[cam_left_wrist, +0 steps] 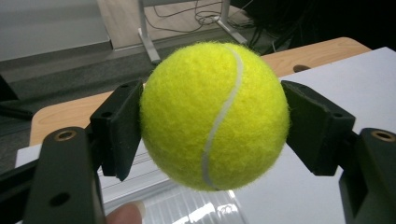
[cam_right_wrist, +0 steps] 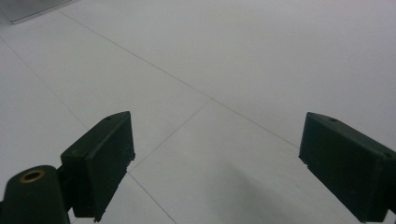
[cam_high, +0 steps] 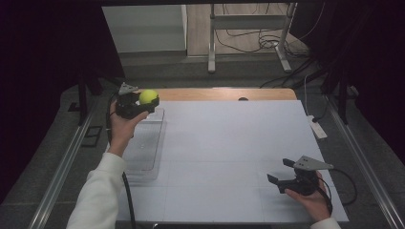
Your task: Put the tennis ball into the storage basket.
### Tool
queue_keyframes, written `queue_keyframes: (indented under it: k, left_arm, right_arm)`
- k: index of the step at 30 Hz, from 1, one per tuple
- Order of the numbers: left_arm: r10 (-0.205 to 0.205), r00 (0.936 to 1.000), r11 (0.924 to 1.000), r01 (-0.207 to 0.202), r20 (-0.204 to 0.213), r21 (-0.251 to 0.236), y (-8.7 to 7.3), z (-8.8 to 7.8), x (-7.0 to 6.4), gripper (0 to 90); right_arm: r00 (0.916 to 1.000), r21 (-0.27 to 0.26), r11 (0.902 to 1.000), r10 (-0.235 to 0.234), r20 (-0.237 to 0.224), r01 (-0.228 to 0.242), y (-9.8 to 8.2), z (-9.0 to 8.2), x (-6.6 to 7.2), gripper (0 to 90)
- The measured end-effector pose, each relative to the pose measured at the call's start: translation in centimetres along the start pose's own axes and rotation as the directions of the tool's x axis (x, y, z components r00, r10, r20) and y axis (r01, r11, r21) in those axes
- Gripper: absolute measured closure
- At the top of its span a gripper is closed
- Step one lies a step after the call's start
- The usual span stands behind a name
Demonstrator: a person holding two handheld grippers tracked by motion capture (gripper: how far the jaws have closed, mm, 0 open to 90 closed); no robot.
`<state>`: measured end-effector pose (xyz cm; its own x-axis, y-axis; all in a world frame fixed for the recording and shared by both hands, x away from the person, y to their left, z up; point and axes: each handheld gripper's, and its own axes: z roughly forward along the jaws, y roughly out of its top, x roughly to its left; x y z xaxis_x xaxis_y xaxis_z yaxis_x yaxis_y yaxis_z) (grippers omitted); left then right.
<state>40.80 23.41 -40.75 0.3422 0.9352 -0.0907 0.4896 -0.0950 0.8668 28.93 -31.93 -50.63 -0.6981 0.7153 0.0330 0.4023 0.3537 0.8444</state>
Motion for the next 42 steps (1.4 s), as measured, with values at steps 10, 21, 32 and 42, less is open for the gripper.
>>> queue_keyframes:
  k: [10,21,32,42]
  left_arm:
    - [-0.013,0.9996,0.9997,0.013,-0.025,0.018,-0.6,0.0,1.2,27.2]
    - [-0.018,0.9983,0.999,0.02,-0.055,0.04,-1.1,0.0,2.1,27.3]
    - [-0.028,0.9968,0.9981,0.032,-0.075,0.052,-1.5,-0.2,2.9,27.3]
    - [-0.026,0.996,0.997,0.032,-0.085,0.07,-1.8,-0.1,3.3,27.2]
  right_arm:
    - [1.0,0.001,1.0,0.0,0.0,0.0,0.0,0.0,0.0,10.4]
    - [1.0,-0.004,1.0,0.0,-0.001,0.0,0.0,0.0,0.0,10.4]
    - [1.0,-0.003,1.0,-0.001,-0.001,0.001,0.0,0.0,0.0,10.4]
    - [1.0,-0.004,1.0,0.0,0.0,0.0,0.0,0.0,0.0,10.4]
